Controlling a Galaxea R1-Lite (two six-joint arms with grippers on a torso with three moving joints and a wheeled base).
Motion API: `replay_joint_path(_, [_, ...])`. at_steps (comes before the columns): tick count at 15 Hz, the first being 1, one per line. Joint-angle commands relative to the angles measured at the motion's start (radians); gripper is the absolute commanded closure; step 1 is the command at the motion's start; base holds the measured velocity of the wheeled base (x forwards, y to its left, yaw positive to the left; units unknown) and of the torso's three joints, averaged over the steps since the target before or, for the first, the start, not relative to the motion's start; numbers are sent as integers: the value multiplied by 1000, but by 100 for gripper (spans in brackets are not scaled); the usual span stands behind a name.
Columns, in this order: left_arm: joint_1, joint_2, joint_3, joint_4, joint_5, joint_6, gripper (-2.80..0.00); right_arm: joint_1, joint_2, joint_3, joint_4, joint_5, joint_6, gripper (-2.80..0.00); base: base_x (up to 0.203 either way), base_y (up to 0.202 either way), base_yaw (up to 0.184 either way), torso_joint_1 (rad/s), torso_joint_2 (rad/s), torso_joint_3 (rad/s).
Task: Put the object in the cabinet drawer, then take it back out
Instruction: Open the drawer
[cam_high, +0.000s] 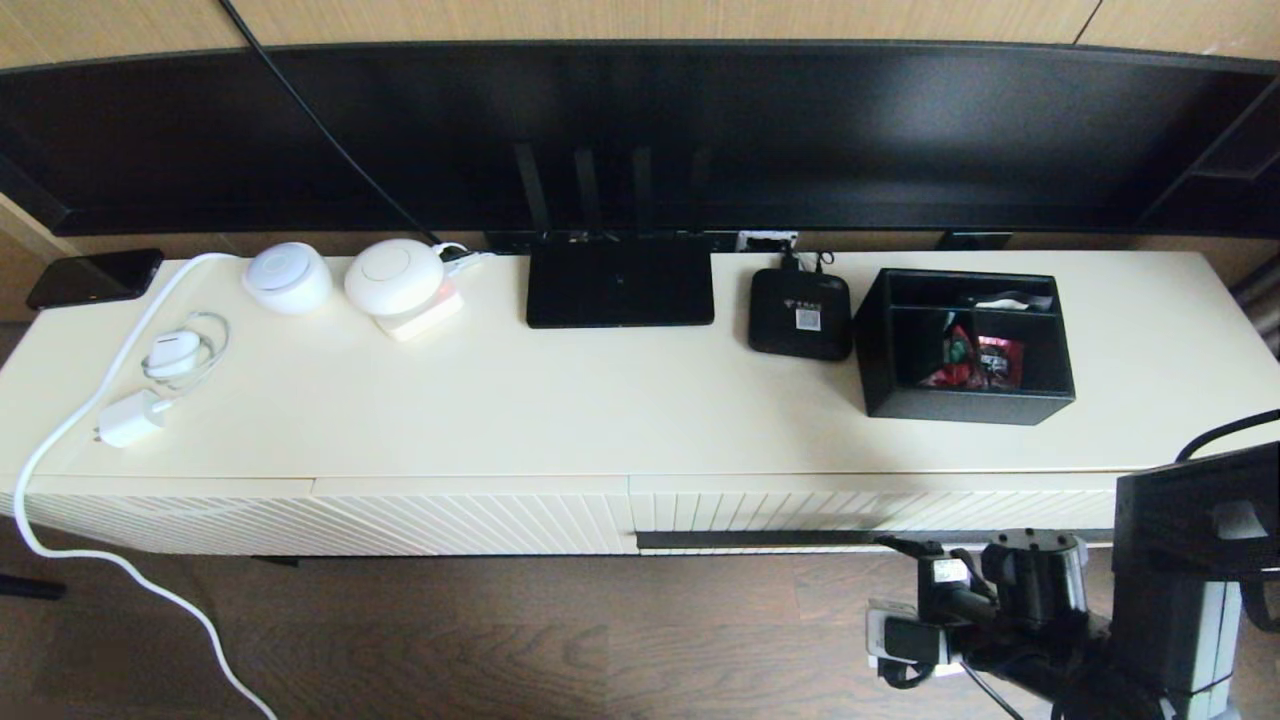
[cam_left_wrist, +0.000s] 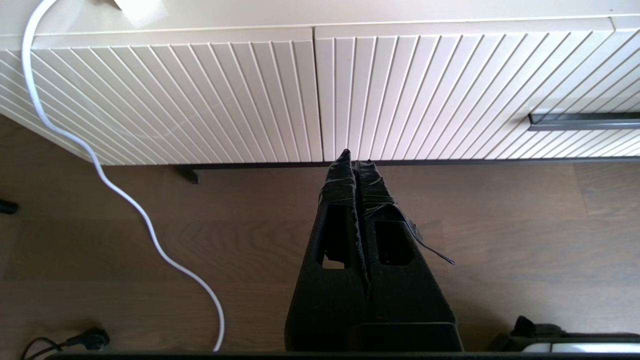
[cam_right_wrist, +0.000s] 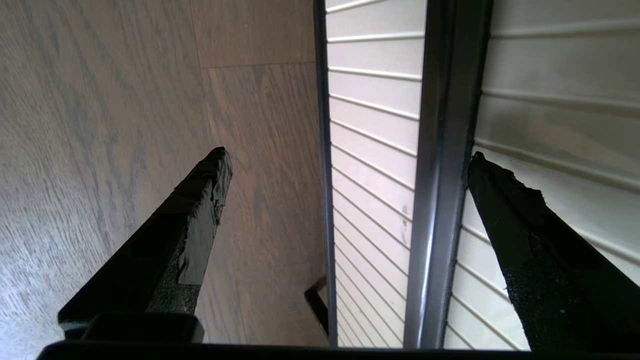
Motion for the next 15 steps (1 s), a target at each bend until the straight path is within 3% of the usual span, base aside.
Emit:
replay_joint_path(1, [0,2,0,0,0,0,0,-5,12,-4,-8,2,-7,-280,0,0,0,0,0,0])
replay_joint_path(15, [0,2,0,0,0,0,0,-19,40,9,-9,33,-15,-280,0,0,0,0,0,0])
